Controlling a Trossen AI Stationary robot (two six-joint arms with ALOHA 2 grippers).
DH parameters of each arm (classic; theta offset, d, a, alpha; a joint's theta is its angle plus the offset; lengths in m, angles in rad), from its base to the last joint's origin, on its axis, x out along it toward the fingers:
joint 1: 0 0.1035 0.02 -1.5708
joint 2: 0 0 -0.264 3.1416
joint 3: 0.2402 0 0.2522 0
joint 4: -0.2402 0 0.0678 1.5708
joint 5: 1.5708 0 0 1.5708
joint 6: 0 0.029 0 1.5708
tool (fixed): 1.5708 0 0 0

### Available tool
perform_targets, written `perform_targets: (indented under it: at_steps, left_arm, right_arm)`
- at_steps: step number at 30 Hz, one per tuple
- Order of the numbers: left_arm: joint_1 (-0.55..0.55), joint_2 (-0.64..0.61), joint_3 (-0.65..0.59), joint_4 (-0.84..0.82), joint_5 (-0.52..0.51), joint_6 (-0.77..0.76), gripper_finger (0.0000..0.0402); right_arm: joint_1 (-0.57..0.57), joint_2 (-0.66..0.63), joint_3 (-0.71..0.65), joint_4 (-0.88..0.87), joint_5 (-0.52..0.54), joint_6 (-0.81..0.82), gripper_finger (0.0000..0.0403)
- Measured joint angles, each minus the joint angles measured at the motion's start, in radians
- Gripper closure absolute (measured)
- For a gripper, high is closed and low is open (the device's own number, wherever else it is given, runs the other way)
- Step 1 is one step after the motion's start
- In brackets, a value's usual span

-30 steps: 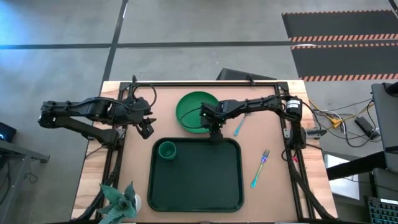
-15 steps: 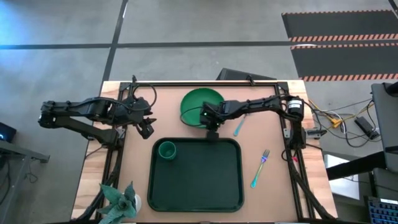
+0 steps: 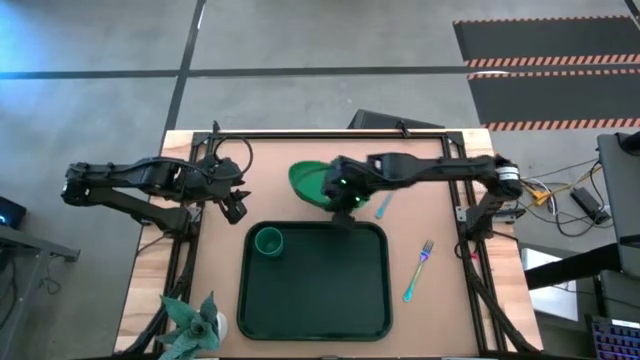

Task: Pick and place plate/cup/fork/spoon on tray
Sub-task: Put the green plate on the dark green tray

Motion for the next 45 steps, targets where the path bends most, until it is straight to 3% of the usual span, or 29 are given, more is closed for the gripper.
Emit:
perform_targets:
  at_steps: [7,16,28,36,45]
  left_arm:
    - [0.003,-0.008,-0.002,-0.002,-0.003,0.043,0.0261]
    - [0.004,-0.009,-0.002,0.0,-0.055,0.054,0.0261]
    - [0.004,-0.006,-0.002,0.009,-0.047,0.045,0.0261]
    - [0.004,-0.008,-0.002,0.004,-0.043,0.076,0.0261]
    - [0.005,-0.008,-0.006,0.0,-0.005,0.105,0.0261]
  right_arm:
    - [0.226,-0.044,-0.004,-0.007,0.078,0.24,0.0397]
    - [0.443,0.093,-0.005,0.055,0.221,0.509,0.0396]
    - [0.474,0.146,-0.005,0.187,0.185,0.529,0.0395]
    - [0.515,0.171,-0.005,0.227,0.217,0.69,0.0394]
    - [0.554,0.364,0.01,0.587,0.339,0.773,0.0393]
